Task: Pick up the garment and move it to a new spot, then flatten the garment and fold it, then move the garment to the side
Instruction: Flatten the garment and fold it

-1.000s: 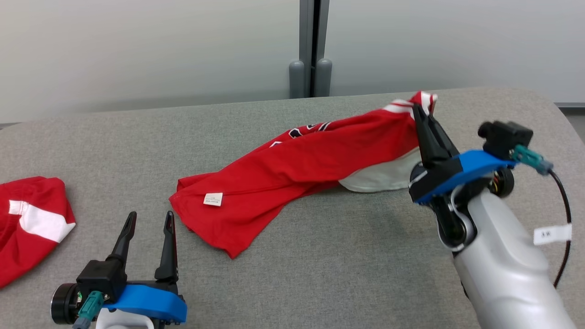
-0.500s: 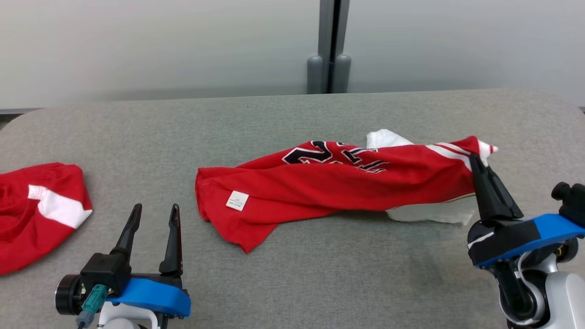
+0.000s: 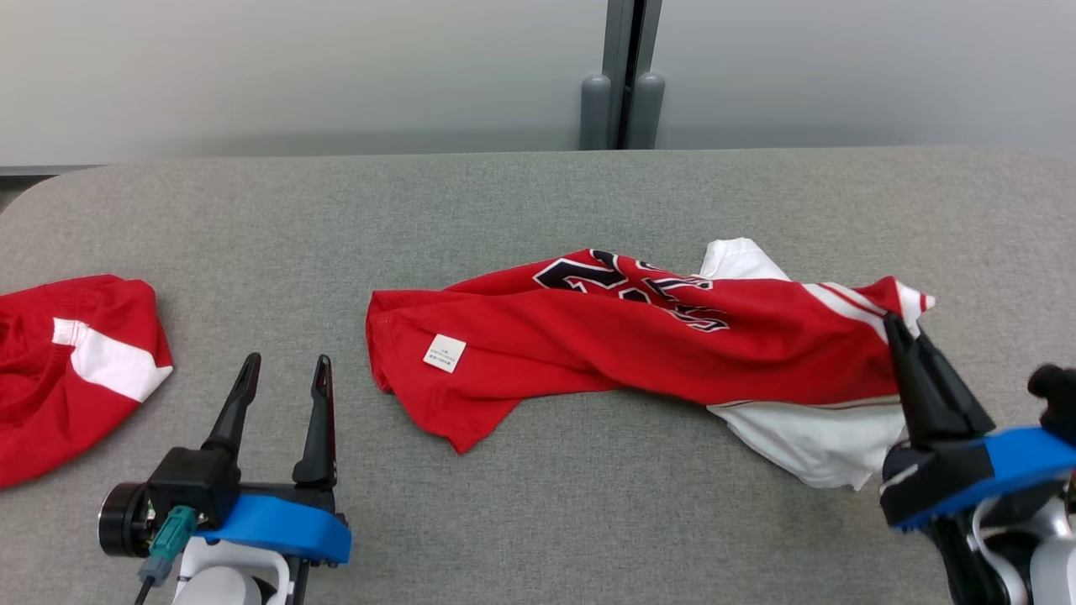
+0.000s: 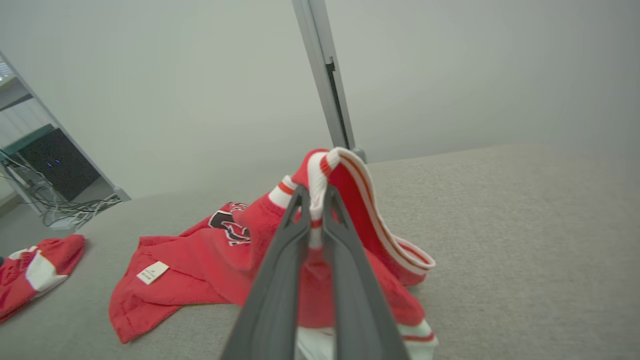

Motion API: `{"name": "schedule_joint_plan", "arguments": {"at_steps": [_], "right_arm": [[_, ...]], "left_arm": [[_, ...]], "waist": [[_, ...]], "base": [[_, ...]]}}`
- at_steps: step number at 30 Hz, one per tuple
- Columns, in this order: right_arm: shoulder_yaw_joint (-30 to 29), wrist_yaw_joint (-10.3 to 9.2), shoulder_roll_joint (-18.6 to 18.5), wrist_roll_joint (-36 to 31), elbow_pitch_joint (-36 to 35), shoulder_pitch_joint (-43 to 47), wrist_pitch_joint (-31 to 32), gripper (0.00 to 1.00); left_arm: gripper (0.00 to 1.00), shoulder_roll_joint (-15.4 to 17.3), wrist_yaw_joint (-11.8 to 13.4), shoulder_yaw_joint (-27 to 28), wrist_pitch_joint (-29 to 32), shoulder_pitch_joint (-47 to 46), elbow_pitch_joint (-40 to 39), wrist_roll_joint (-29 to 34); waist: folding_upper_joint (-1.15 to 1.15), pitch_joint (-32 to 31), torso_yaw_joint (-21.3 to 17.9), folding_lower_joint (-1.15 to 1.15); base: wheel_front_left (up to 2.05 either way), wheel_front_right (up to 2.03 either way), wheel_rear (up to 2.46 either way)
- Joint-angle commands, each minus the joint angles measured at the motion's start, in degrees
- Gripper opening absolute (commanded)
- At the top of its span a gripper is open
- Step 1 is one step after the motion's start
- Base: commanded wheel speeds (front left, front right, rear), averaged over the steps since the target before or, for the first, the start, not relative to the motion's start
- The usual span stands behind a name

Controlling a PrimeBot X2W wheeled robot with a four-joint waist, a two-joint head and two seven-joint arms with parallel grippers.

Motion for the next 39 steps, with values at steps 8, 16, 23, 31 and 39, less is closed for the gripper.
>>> {"name": "schedule_joint_plan", "arguments": {"at_steps": [8, 16, 23, 31, 39], "right_arm": [[-4.45, 0.03, -0.78, -14.66, 21.34, -15.1, -3.68, 0.0], [-4.07, 0.03, -1.99, -20.25, 38.94, -24.28, -13.0, 1.0], [-4.65, 0.03, -2.46, -20.42, 42.9, -23.03, -14.88, 1.0], [-5.98, 0.03, -1.28, -19.93, 33.9, -14.2, -17.57, 1.0], [-3.58, 0.03, -0.13, -19.26, 21.75, -3.55, -21.91, 1.0]], "left_arm": [[1.0, -0.24, -0.92, -1.5, 0.03, -3.61, 0.39, 0.85], [1.0, -0.05, -1.01, -2.13, 0.07, -4.17, 0.99, 0.81], [1.0, -0.14, -0.6, -1.97, -0.03, -2.72, 1.54, 0.37], [1.0, 0.08, -0.2, -1.79, -0.12, -0.68, 2.26, -0.26], [1.0, 0.84, 0.79, -0.66, -0.16, 1.85, 2.4, -1.08]], "waist": [[0.0, 1.38, 2.2, 0.0], [0.0, 2.0, 4.21, 0.0], [0.0, -0.51, 4.11, 0.0], [0.0, -3.55, 2.51, 0.0], [0.0, -5.53, 0.74, 0.0]], "base": [[0.0, 0.0, 0.0], [0.0, 0.0, 0.0], [0.0, 0.0, 0.0], [0.0, 0.0, 0.0], [0.0, 0.0, 0.0]]}}
